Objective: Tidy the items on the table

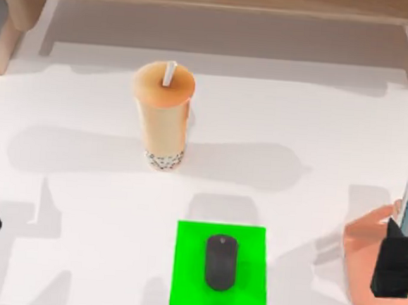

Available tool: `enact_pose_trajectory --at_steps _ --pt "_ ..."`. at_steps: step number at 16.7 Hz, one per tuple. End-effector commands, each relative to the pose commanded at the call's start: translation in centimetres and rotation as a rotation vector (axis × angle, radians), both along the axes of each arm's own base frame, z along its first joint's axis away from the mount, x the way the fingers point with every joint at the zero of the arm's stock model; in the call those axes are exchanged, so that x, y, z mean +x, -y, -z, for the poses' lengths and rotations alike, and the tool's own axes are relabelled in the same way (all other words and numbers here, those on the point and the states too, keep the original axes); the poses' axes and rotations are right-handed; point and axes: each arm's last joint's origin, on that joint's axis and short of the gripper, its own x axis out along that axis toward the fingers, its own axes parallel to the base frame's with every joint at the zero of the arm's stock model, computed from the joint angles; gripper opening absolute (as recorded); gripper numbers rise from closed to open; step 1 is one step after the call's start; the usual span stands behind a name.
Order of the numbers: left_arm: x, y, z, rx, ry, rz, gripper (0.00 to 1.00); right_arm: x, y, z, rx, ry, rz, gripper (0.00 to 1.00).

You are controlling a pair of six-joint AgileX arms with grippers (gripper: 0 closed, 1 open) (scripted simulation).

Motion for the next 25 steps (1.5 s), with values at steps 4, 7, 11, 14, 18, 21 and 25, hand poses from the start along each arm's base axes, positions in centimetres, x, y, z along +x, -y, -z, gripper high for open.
enact_pose_trajectory --at_steps 4,7,11,14,18,21,25 --pt "0.0 0.0 0.0 0.0 0.0 0.0 1.0 -1.2 0.1 0.0 -0.001 0.002 0.0 1.0" --pt "0.0 0.0 0.0 0.0 0.0 0.0 1.0 -1.6 0.2 0.0 0.001 0.006 0.0 1.0" --pt "0.0 0.0 0.0 0.0 0.0 0.0 1.0 -1.6 0.2 0.1 -0.003 0.003 0.002 1.0" --pt "0.0 0.0 0.0 0.0 0.0 0.0 1.0 -1.3 0.6 -0.3 -0.004 0.022 0.019 1.0" --pt "0.0 0.0 0.0 0.0 0.0 0.0 1.0 -0.8 2.2 -1.2 -0.004 0.088 0.064 1.0" --pt "0.0 0.0 0.0 0.0 0.0 0.0 1.0 -0.4 3.8 -1.5 -0.022 0.149 0.11 1.0" --pt "0.0 0.0 0.0 0.0 0.0 0.0 1.0 -0.3 5.5 -1.8 -0.019 0.245 0.17 1.0"
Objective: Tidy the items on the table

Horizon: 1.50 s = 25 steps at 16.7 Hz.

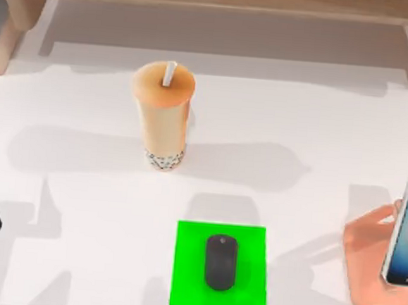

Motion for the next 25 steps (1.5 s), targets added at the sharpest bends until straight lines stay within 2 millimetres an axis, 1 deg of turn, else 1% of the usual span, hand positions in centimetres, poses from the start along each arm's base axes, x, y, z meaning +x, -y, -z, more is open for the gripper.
enact_pose_trajectory --at_steps 3,6,8,13,16,25 --pt "0.0 0.0 0.0 0.0 0.0 0.0 1.0 -0.1 1.2 -0.2 0.013 0.089 0.045 1.0" --pt "0.0 0.0 0.0 0.0 0.0 0.0 1.0 -0.2 2.0 -0.3 0.027 0.177 0.026 1.0" --pt "0.0 0.0 0.0 0.0 0.0 0.0 1.0 0.0 2.5 0.6 0.018 0.206 -0.001 1.0" --pt "0.0 0.0 0.0 0.0 0.0 0.0 1.0 0.9 3.6 4.1 -0.017 0.227 -0.091 1.0" --pt "0.0 0.0 0.0 0.0 0.0 0.0 1.0 1.2 3.9 5.4 -0.023 0.223 -0.128 1.0" --pt "0.2 0.2 0.1 -0.001 -0.01 0.005 1.0 1.2 3.9 5.5 -0.023 0.221 -0.131 1.0"
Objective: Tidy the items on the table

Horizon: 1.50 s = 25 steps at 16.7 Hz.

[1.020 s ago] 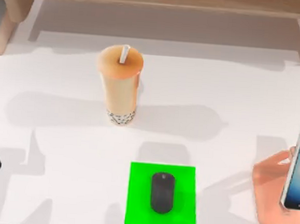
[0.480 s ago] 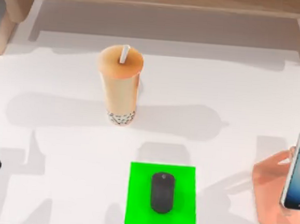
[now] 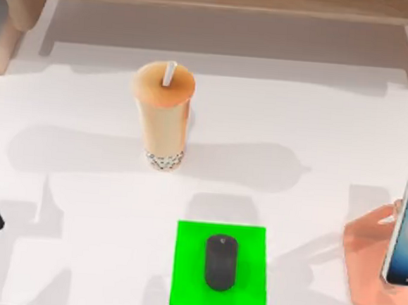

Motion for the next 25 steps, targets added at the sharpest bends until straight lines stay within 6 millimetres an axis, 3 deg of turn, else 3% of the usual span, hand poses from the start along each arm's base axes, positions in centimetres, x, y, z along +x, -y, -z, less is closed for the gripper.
enact_pose_trajectory --at_steps 5,10,16,21,25 --pt "1.4 1.4 0.2 0.004 -0.068 0.034 1.0 0.0 0.0 0.0 0.0 0.0 0.0 1.0" --pt "3.7 4.6 0.2 0.033 -0.136 0.088 1.0 0.0 0.0 0.0 0.0 0.0 0.0 1.0" --pt "7.3 11.2 1.3 0.076 -0.152 0.143 1.0 0.0 0.0 0.0 0.0 0.0 0.0 1.0" --pt "9.7 17.2 4.5 0.08 -0.112 0.152 1.0 0.0 0.0 0.0 0.0 0.0 0.0 1.0" --pt "11.4 20.0 7.1 0.041 -0.049 0.095 1.0 0.0 0.0 0.0 0.0 0.0 0.0 1.0"
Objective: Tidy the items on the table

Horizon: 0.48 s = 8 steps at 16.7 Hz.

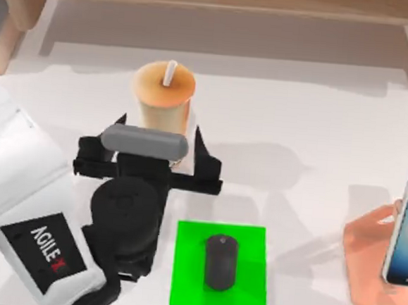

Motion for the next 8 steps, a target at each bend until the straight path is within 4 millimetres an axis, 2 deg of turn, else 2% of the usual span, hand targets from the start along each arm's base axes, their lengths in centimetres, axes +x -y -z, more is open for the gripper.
enact_pose_trajectory --at_steps 4,8 --pt "1.5 0.8 1.2 -0.048 0.055 -0.067 1.0 0.0 0.0 0.0 0.0 0.0 0.0 1.0" --pt "1.6 0.9 1.3 -0.053 0.06 -0.073 1.0 0.0 0.0 0.0 0.0 0.0 0.0 1.0"
